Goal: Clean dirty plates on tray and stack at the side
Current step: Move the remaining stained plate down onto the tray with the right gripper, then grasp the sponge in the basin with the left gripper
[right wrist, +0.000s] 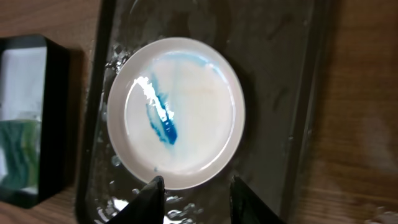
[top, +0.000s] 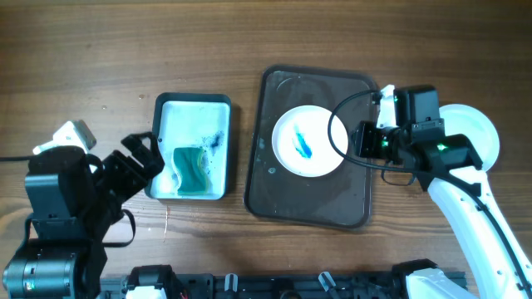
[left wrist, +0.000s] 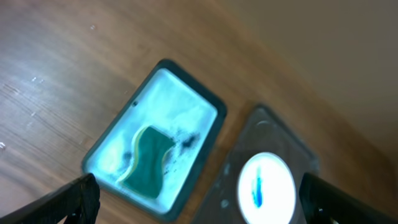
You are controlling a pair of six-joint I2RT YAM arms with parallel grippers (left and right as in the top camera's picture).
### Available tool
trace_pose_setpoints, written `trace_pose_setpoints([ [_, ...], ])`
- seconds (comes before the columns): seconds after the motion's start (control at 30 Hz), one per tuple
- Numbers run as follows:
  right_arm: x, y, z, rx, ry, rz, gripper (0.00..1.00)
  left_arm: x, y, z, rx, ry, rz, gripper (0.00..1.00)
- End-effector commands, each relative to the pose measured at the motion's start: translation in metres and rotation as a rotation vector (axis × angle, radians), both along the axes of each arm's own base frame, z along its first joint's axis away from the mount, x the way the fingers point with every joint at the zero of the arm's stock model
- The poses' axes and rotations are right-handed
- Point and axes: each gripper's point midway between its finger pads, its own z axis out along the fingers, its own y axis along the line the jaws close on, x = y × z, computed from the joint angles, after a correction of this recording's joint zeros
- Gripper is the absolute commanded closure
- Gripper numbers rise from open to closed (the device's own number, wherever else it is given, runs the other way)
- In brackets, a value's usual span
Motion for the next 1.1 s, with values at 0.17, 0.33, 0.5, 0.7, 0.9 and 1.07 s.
trace_pose_setpoints([
  [0.17, -0.003, 0.005, 0.006, -0.014, -0.022, 0.085, 0.62, 0.002, -0.005, 0.006, -0.043, -0.019, -0.002, 0.0],
  [0.33, -0.003, 0.005, 0.005, -0.012, -0.02, 0.082, 0.62, -0.004, -0.01, -0.064, -0.057, 0.265, -0.022, 0.0],
  [0.5, -0.001, 0.005, 0.006, 0.004, -0.019, 0.054, 0.61, -0.012, -0.044, -0.172, -0.035, 0.66, -0.282, 0.1],
  [0.7, -0.001, 0.005, 0.006, 0.013, -0.013, 0.039, 0.6, 0.034, -0.038, -0.249, 0.042, 0.816, -0.242, 0.37],
  [0.9, -0.002, 0.005, 0.006, 0.012, -0.008, 0.039, 0.61, 0.067, -0.035, -0.307, 0.071, 0.831, -0.223, 0.54],
  [1.07, -0.003, 0.005, 0.005, 0.01, 0.0, 0.039, 0.61, 0.07, -0.028, -0.315, 0.112, 0.844, -0.204, 0.96],
])
